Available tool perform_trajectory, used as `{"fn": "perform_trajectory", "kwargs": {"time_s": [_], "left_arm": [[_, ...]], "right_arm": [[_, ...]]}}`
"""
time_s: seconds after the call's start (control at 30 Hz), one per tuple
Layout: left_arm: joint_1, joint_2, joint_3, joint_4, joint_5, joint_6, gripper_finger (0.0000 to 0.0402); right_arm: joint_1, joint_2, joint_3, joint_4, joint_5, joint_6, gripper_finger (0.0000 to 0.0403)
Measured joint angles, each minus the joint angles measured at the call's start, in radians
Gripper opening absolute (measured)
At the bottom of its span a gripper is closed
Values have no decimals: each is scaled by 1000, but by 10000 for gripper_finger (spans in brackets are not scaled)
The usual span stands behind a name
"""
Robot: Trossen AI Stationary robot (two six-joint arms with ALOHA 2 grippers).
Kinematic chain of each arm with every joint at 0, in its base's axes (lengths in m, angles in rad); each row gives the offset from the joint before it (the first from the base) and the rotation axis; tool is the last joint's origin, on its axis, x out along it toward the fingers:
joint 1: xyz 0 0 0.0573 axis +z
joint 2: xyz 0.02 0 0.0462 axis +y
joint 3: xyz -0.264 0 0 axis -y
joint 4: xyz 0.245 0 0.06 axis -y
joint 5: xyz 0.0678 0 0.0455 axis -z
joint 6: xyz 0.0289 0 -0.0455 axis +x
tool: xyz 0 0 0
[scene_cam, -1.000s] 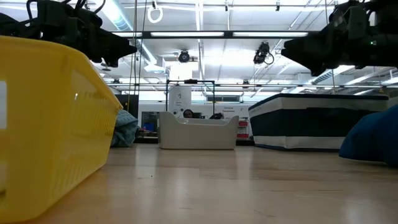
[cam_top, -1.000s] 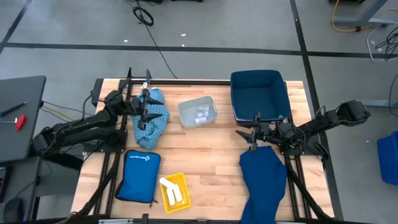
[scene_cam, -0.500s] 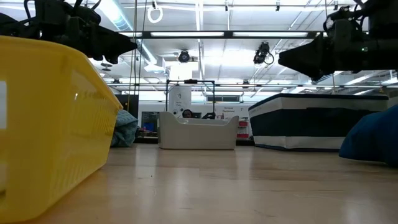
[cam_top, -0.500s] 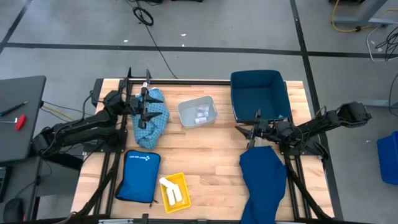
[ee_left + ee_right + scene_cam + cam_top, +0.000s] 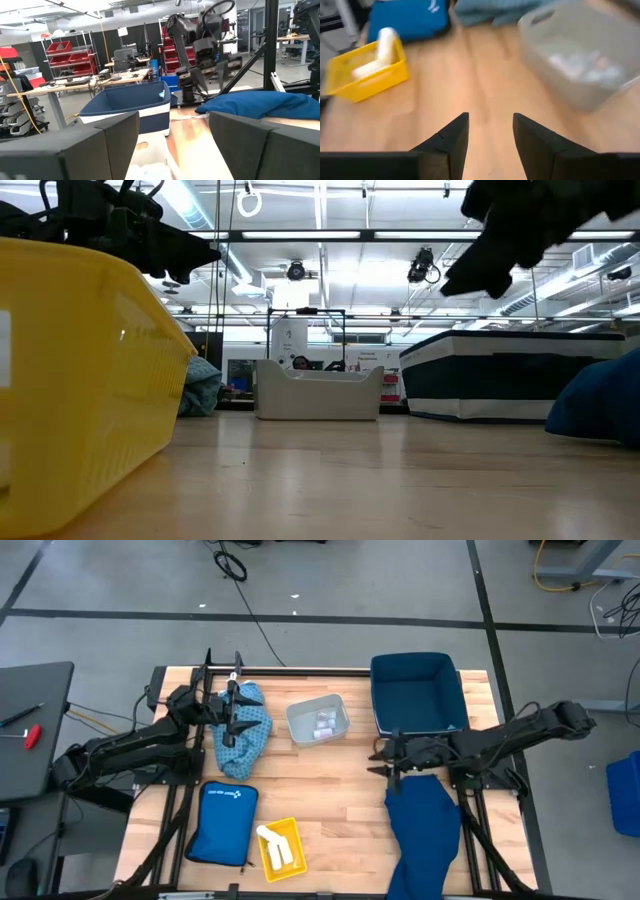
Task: Pick & place medical supplies in basket/bin
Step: Put the blue patient gown into the blue laundry organizer
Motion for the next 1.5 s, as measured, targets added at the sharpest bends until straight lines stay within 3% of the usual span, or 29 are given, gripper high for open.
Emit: {"fn": "perform_trajectory", "kwargs": {"time_s": [0.33,0.5,0.67,0.77,0.97,1.27,1.5], "left_arm": [[-1,0,0,-2,0,-12,246],[-1,0,0,-2,0,-12,246],[-1,0,0,-3,0,-12,246],[-1,0,0,-3,6,-10,246],[-1,1,0,-4,8,-8,246],[-1,1,0,-7,8,-8,246],[-1,1,0,-6,8,-5,246]], "right_arm": [[89,56,225,-562,-312,473,160],[168,125,231,-607,-546,710,160],[265,194,232,-652,-684,873,160],[307,233,232,-703,-683,915,160],[347,322,232,-700,-568,908,160],[334,532,232,-442,-478,740,160],[266,636,242,-453,-421,612,160]]}}
